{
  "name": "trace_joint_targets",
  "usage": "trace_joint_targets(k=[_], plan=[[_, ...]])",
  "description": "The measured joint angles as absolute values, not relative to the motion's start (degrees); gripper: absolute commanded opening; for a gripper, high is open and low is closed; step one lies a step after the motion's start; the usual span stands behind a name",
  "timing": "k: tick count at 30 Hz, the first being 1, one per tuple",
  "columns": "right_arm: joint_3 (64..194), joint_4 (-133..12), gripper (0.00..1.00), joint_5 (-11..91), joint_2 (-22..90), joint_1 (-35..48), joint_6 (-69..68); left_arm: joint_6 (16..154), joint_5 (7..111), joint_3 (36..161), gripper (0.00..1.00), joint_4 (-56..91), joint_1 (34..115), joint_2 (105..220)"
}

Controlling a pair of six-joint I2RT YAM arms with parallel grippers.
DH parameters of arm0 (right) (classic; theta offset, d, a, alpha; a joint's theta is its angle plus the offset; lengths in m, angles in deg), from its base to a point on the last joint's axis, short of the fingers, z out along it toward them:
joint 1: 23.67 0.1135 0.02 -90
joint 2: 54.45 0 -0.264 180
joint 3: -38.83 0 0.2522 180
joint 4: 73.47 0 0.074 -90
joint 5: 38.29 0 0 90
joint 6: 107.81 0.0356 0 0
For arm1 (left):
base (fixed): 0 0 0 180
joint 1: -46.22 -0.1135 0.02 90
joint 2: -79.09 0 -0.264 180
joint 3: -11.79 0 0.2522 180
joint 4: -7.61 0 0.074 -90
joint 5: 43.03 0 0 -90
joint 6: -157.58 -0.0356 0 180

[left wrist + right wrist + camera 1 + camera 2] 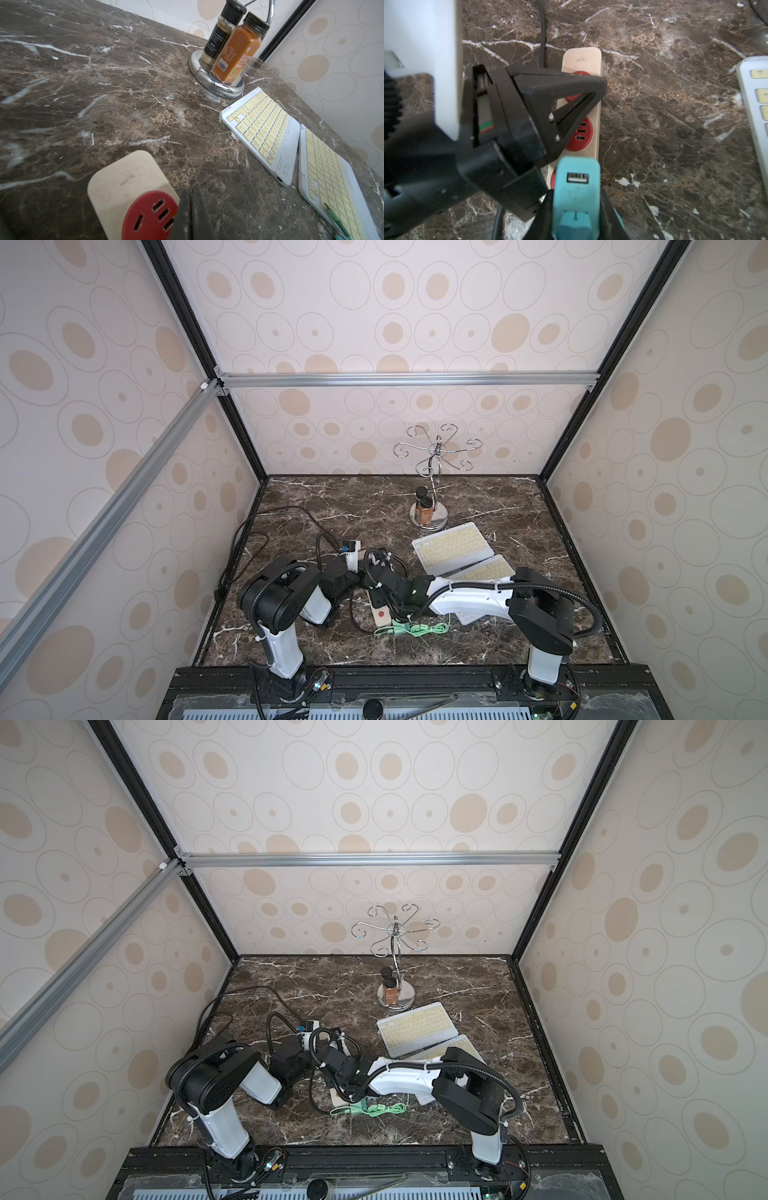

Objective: Unplug the wireless keyboard
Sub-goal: Remove the plug from the socket.

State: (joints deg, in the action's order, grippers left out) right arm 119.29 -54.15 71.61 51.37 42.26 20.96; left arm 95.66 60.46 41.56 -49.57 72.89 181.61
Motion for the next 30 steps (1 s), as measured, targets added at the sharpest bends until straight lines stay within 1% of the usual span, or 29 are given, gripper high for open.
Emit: trace_joint_targets(k=[5, 9, 16, 20, 24, 30], plan=[[117.89, -56.16, 0.00, 70.43, 51.24, 41.45, 22.29, 94.74, 59.61, 41.47, 0.00, -49.19, 73.61, 181.30], [117.89, -55.96, 0.00, 70.48, 51.18, 41.39, 22.23, 94.72, 60.09, 41.52, 0.00, -51.58, 73.64, 182.81], [122.48, -49.21, 0.00, 77.43, 53.27, 43.48, 18.14, 94.47, 61.49, 42.32, 0.00, -56.73, 73.59, 186.61], [123.64, -47.35, 0.00, 79.17, 53.58, 43.72, 15.97, 94.50, 61.80, 42.96, 0.00, -57.83, 73.57, 187.86], [123.46, -47.70, 0.00, 79.17, 53.56, 43.72, 14.25, 94.45, 62.32, 43.33, 0.00, -58.42, 73.48, 188.93], [119.31, -52.62, 0.00, 78.10, 50.56, 43.22, 12.76, 94.32, 63.59, 44.29, 0.00, -59.47, 73.46, 190.09]])
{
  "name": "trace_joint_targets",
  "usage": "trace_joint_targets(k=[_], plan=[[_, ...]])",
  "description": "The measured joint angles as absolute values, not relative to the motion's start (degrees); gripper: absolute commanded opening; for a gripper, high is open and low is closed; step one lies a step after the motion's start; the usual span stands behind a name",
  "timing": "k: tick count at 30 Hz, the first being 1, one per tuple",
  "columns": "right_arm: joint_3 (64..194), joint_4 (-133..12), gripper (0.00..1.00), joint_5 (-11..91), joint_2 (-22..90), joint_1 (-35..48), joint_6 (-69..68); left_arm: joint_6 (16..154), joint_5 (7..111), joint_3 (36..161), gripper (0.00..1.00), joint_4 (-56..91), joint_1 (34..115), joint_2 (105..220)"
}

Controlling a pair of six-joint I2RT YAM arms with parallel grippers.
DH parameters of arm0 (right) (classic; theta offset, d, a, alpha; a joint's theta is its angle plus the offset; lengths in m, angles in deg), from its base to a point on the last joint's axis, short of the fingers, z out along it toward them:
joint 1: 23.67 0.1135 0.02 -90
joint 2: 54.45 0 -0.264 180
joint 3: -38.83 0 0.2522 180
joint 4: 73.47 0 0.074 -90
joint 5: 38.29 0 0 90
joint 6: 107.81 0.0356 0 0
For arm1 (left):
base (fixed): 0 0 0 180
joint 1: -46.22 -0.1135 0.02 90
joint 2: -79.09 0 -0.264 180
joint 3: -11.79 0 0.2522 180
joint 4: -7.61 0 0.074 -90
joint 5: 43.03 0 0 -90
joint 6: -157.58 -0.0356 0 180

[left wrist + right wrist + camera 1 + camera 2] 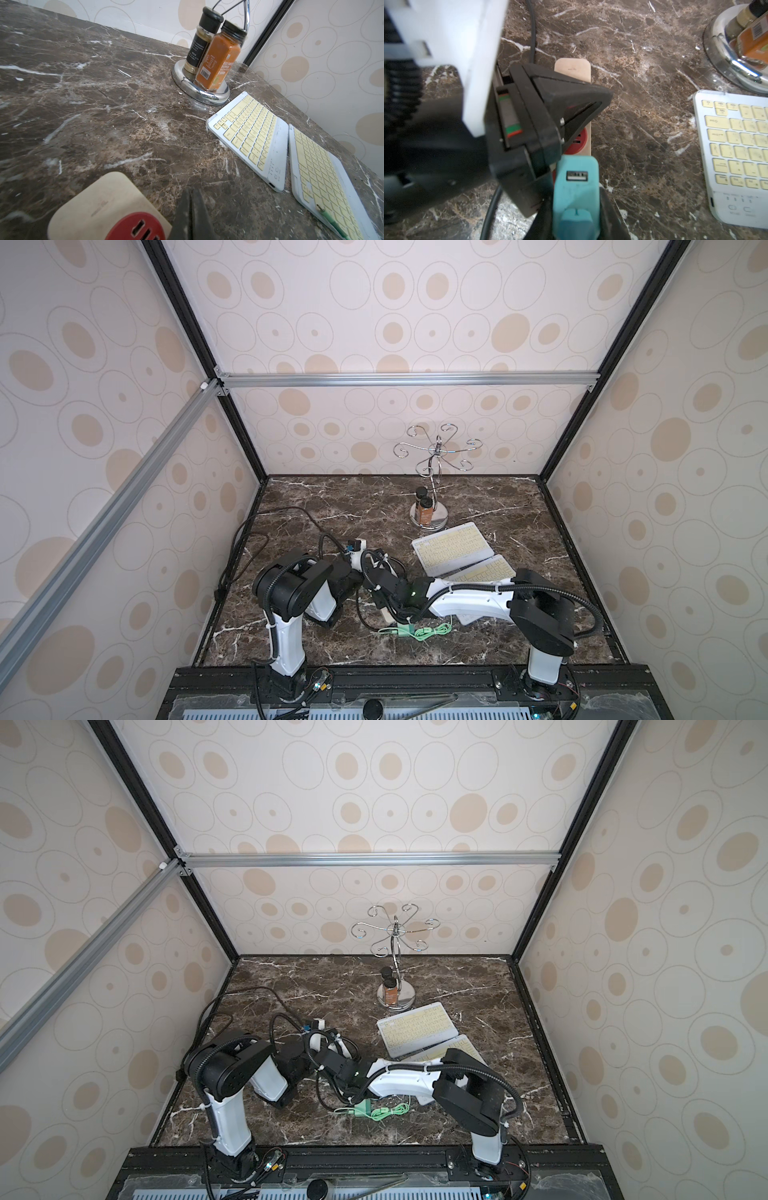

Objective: Unplug the wireless keyboard
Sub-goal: Remove the plug from the socket, then place the plug at the center of the board.

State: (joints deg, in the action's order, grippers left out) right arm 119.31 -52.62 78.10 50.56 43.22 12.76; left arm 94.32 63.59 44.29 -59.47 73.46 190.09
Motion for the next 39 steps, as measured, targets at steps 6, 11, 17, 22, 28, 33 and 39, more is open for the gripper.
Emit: trace_joint_targets(k=[6, 11, 17, 22, 28, 33, 39], plan=[[119.33, -51.68, 0.00, 81.05, 48.14, 43.66, 12.76, 94.37, 63.22, 44.82, 0.00, -58.88, 73.50, 189.39], [119.33, -50.85, 0.00, 86.02, 43.77, 44.56, 13.00, 94.30, 62.45, 43.29, 0.00, -57.43, 73.72, 187.84], [119.33, -47.09, 0.00, 91.09, 42.13, 44.51, 13.94, 94.34, 62.17, 38.39, 0.00, -57.48, 74.53, 183.90], [120.93, -42.15, 0.00, 91.87, 46.67, 44.51, 14.77, 94.39, 62.32, 33.91, 0.00, -57.72, 75.19, 180.04], [125.19, -36.40, 0.00, 92.20, 53.27, 44.53, 15.19, 94.39, 61.84, 29.80, 0.00, -56.93, 75.25, 176.41], [126.85, -34.33, 0.00, 91.98, 55.04, 44.53, 14.77, 94.76, 60.66, 26.63, 0.00, -56.63, 75.25, 174.05], [127.57, -34.00, 0.00, 89.67, 57.58, 44.51, 14.42, 94.85, 58.30, 25.73, 0.00, -55.95, 75.27, 169.70]])
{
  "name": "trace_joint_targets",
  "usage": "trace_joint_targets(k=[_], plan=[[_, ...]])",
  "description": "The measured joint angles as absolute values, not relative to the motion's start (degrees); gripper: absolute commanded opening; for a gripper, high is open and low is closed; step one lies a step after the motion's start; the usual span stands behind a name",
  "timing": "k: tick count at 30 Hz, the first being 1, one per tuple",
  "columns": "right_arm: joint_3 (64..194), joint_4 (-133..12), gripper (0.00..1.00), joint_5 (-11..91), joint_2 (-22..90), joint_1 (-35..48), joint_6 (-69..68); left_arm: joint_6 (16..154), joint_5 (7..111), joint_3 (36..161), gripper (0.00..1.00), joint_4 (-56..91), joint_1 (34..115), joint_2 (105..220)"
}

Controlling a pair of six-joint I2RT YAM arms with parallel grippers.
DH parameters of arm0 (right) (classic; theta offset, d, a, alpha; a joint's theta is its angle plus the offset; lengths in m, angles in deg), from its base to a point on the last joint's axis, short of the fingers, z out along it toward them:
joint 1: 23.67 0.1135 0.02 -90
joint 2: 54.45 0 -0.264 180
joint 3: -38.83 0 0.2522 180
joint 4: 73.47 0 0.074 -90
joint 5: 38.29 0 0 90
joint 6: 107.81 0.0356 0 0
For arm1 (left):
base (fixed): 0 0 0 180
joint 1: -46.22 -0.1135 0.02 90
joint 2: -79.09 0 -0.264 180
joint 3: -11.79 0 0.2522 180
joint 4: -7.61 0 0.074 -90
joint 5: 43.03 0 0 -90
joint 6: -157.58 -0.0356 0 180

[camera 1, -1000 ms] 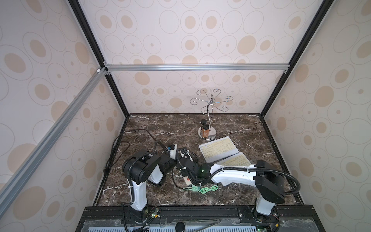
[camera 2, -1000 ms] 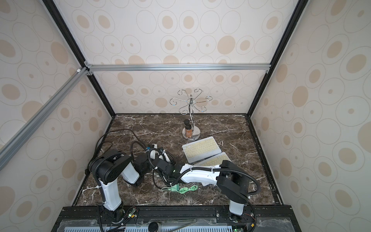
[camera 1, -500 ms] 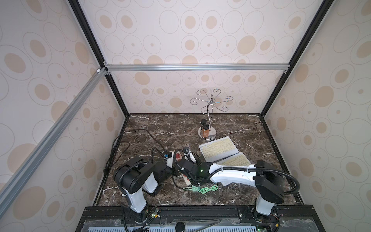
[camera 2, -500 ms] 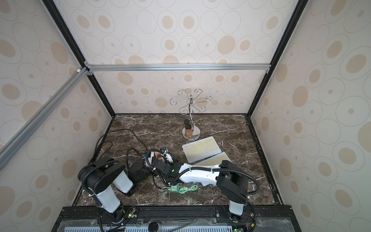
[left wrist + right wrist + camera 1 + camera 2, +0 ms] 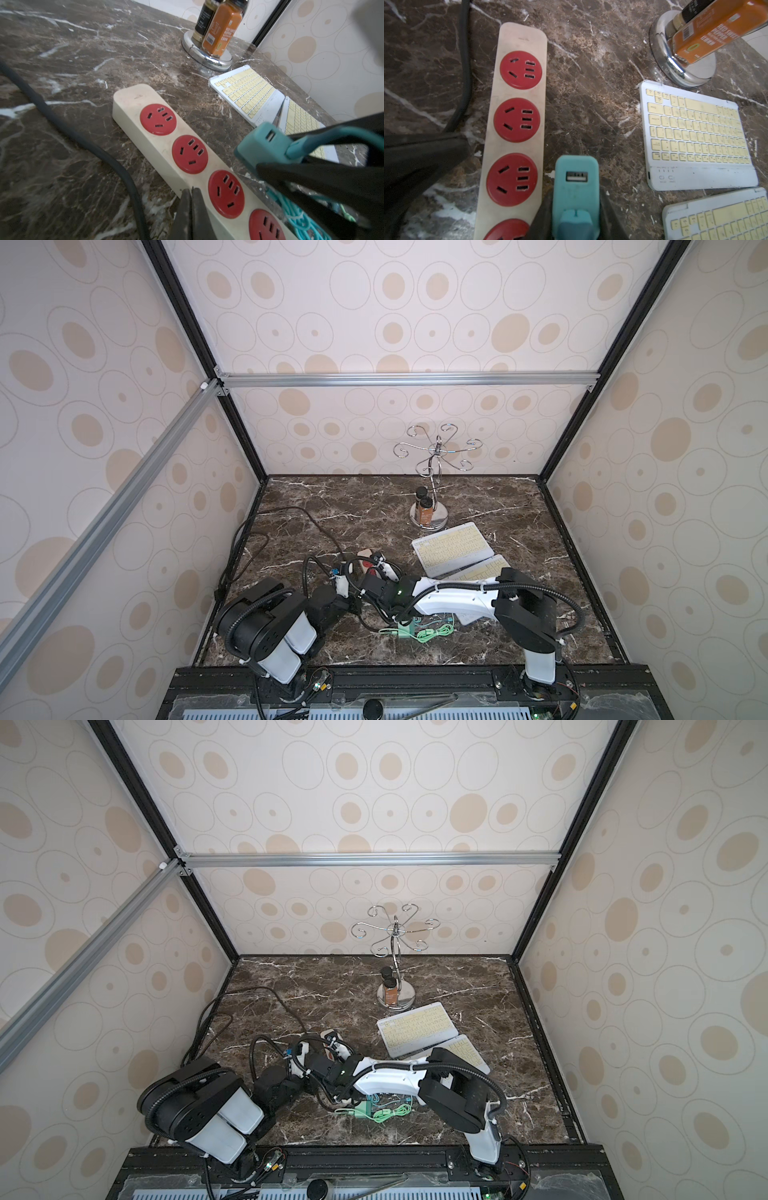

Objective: Unplug the wireless keyboard
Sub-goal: Place the plug at the center of the board.

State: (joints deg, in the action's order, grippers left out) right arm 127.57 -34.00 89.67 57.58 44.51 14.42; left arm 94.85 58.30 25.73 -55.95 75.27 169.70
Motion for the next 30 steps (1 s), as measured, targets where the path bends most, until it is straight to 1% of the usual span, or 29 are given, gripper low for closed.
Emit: trace_joint_targets(k=[10, 14, 19, 24, 27, 30], plan=[[128.89, -35.22, 0.00, 84.97, 59.28, 44.03, 13.83, 94.82, 53.88, 25.73, 0.00, -54.35, 75.27, 158.05], [131.73, -37.01, 0.00, 82.54, 61.12, 44.25, 13.85, 95.00, 52.46, 25.73, 0.00, -52.89, 75.27, 153.48], [136.75, -36.60, 0.00, 81.84, 64.38, 44.38, 13.92, 95.55, 50.01, 25.76, 0.00, -50.46, 75.25, 147.64], [140.54, -37.63, 0.00, 79.70, 66.45, 44.60, 14.47, 97.03, 45.05, 25.76, 0.00, -43.56, 74.64, 140.69], [141.78, -37.10, 0.00, 80.75, 66.52, 45.10, 14.95, 97.71, 43.83, 25.76, 0.06, -39.47, 74.66, 135.60], [142.59, -36.29, 0.00, 83.26, 66.50, 45.58, 16.26, 98.28, 42.56, 25.76, 0.10, -35.21, 74.77, 130.66]])
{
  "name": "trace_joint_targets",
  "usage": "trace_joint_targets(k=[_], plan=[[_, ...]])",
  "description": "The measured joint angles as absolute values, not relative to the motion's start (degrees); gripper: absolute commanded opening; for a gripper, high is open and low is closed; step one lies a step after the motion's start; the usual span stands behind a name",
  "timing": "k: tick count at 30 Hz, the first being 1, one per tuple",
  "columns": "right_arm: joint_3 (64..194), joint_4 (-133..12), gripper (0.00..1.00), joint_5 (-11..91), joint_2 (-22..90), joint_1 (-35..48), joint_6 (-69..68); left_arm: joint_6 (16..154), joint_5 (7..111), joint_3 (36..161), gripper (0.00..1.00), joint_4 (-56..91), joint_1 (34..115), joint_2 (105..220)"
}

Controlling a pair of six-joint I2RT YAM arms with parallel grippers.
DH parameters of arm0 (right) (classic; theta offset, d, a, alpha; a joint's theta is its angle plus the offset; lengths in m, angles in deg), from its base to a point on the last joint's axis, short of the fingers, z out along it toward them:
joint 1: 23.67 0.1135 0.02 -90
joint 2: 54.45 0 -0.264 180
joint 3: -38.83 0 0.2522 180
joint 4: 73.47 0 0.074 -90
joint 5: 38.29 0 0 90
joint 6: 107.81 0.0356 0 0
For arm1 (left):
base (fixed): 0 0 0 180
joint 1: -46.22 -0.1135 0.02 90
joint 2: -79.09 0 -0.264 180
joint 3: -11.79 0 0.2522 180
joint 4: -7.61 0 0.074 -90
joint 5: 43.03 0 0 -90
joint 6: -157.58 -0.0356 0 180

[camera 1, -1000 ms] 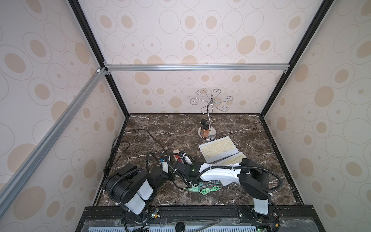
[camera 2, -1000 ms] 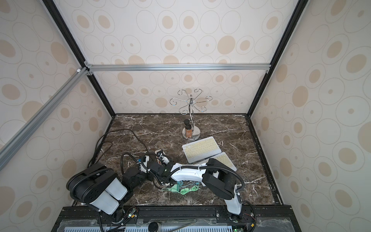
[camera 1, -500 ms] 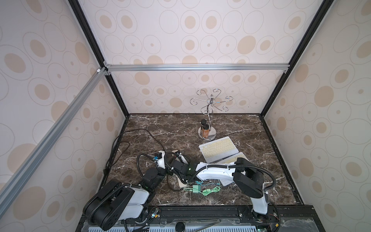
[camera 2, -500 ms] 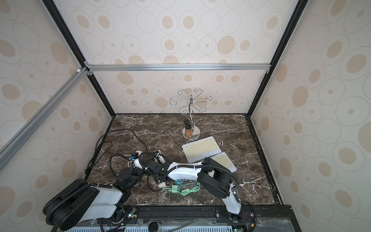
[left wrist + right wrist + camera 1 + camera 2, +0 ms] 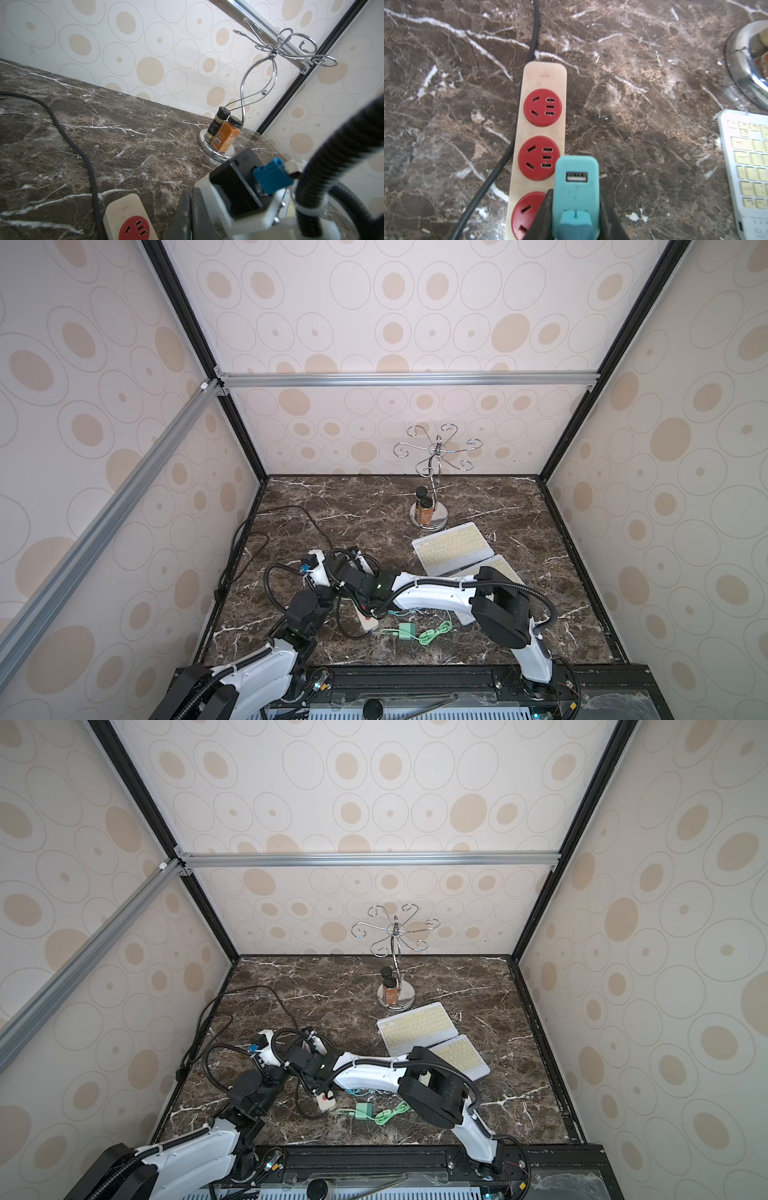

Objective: Unplug the wireless keyboard
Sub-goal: Place the plug at the center of the board.

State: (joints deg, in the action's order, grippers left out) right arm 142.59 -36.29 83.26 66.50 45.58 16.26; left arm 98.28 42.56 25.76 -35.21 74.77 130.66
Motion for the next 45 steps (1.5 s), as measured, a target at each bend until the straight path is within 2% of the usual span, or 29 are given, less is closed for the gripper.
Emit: trace_joint_targets(k=[7, 14, 28, 32, 37, 43, 45], plan=[[138.66, -35.05, 0.00, 87.37, 64.71, 45.65, 20.00, 98.50, 41.86, 25.78, 0.10, -28.76, 75.60, 127.62], [134.44, -30.39, 0.00, 91.39, 64.11, 44.84, 23.23, 99.72, 41.18, 25.78, 0.10, -31.84, 75.54, 128.58], [130.11, -34.54, 0.01, 90.71, 61.78, 44.36, 21.72, 100.40, 41.21, 25.78, 0.13, -32.80, 75.58, 128.28], [129.43, -36.95, 0.10, 88.77, 61.14, 44.34, 20.48, 101.18, 40.59, 25.78, 0.18, -32.30, 75.58, 128.04], [129.24, -39.83, 0.25, 85.75, 60.81, 44.29, 18.97, 102.41, 39.00, 25.78, 0.24, -28.10, 75.58, 126.49], [129.78, -39.57, 0.61, 82.02, 60.79, 44.21, 17.33, 102.71, 37.36, 25.78, 0.26, -19.56, 75.58, 126.05], [129.37, -39.62, 0.76, 80.94, 60.44, 44.21, 16.83, 102.63, 37.16, 25.80, 0.32, -17.09, 75.58, 125.77]])
